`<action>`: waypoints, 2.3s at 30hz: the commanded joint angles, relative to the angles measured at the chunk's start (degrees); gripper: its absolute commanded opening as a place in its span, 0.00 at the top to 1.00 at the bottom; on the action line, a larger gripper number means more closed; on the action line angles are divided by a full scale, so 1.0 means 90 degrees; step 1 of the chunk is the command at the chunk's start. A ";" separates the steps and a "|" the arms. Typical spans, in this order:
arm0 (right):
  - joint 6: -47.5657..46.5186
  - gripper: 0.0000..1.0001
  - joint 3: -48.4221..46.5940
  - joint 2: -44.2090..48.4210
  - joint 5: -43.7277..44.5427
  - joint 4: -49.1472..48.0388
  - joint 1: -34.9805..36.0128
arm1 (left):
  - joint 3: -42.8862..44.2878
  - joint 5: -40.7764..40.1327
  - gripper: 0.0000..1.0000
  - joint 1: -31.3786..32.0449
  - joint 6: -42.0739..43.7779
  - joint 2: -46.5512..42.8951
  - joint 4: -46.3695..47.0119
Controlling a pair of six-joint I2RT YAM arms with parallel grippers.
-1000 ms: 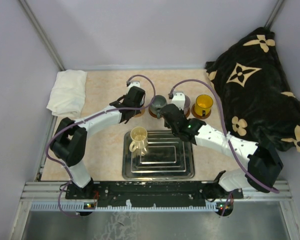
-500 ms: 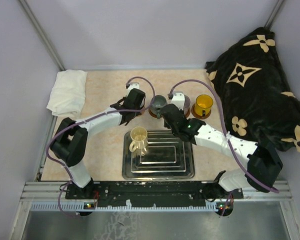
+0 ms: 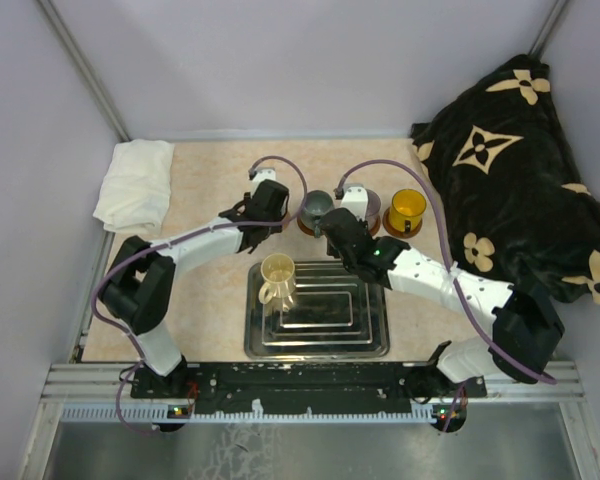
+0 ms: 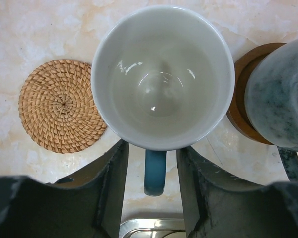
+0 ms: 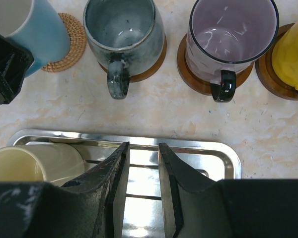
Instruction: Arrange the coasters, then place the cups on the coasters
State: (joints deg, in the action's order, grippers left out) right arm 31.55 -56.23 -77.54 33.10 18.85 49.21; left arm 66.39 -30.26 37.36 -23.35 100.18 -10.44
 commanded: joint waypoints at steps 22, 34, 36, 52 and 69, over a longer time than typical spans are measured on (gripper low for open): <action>-0.0008 0.69 -0.0097 0.0298 0.0280 -0.0103 -0.0084 | -0.0847 0.0100 0.00 0.0328 -0.0046 -0.1892 -0.0283; -0.0099 0.67 -0.0116 0.0373 0.0460 -0.0150 -0.0081 | -0.2894 0.1250 0.18 0.1249 0.0034 -0.4709 -0.0687; -0.0121 0.67 -0.0138 0.0372 0.0463 -0.0163 -0.0087 | -0.3018 0.1417 0.20 0.1320 -0.0054 -0.4923 -0.0866; 0.0193 0.68 0.0203 0.0683 0.0419 0.0104 -0.0085 | -0.3284 0.1734 0.32 0.1666 -0.0293 -0.4758 -0.1228; 0.0681 0.68 0.0677 0.0978 0.0553 0.0575 -0.0086 | -0.3509 0.1695 0.44 0.1669 -0.0267 -0.4192 -0.0715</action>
State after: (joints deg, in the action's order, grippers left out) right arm 35.75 -50.98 -70.70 36.21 24.23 49.21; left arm 35.42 -14.96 52.03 -25.65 62.02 -19.73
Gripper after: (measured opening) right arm 0.321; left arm 0.594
